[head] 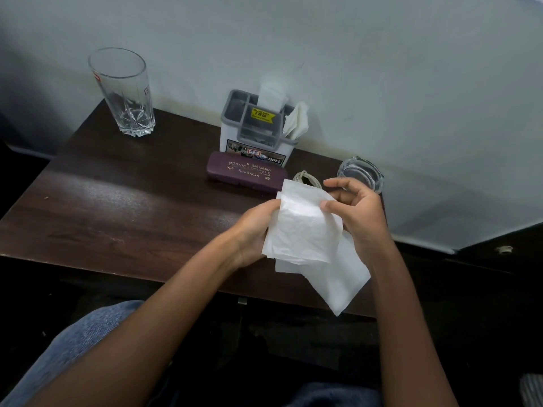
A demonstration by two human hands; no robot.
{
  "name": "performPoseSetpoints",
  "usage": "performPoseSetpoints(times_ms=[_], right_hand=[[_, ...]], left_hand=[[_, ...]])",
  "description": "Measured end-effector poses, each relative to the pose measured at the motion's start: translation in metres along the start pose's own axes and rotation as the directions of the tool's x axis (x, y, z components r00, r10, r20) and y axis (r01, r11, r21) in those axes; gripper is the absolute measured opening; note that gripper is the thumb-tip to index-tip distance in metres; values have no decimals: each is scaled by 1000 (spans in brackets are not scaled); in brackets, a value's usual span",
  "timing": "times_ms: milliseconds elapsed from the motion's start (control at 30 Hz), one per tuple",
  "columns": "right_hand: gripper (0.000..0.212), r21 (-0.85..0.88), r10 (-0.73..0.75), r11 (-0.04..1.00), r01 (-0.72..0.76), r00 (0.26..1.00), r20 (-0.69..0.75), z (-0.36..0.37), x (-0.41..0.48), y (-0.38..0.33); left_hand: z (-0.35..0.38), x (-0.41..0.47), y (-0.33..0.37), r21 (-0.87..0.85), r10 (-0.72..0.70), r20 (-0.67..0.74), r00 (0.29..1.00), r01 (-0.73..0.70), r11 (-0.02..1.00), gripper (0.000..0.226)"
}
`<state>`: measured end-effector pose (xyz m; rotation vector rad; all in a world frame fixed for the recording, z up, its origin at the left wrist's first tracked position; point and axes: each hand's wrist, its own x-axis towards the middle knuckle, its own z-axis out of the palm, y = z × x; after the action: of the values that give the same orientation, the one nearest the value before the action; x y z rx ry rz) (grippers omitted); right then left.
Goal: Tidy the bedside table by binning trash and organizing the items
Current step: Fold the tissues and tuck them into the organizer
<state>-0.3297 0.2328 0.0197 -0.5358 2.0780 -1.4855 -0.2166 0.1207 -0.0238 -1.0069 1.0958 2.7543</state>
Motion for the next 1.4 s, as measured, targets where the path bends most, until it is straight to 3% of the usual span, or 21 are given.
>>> performPoseSetpoints(times_ms=[333, 533, 767, 933, 1100, 1267, 1333, 1400], right_hand=[[33, -98, -15, 995, 14, 1000, -10, 5, 0, 3], [33, -126, -31, 991, 31, 1000, 4, 5, 0, 3], [33, -149, -42, 988, 43, 999, 6, 3, 3, 6], [35, -152, -35, 988, 36, 999, 7, -5, 3, 6], [53, -91, 113, 991, -94, 966, 234, -19, 0, 2], [71, -175, 259, 965, -198, 832, 490, -16, -3, 2], [72, -217, 264, 961, -173, 816, 514, -14, -2, 3], [69, -186, 224, 971, -152, 851, 474, -14, -1, 4]], left_hand=[[2, 1, -1, -66, -6, 3, 1000, 6, 998, 45], [1, -2, -5, 209, 87, -23, 996, -81, 975, 28], [-1, -1, -5, 322, 121, -15, 993, -110, 940, 25], [-4, -3, 1, 354, 117, 71, 991, -134, 926, 23], [-5, -8, 8, 399, 43, 247, 968, -142, 906, 38], [-7, -8, 9, 511, -52, 337, 940, -136, 849, 65], [-7, -8, 9, 541, -58, 329, 942, -138, 830, 63], [-8, -7, 9, 553, -36, 281, 959, -131, 823, 59]])
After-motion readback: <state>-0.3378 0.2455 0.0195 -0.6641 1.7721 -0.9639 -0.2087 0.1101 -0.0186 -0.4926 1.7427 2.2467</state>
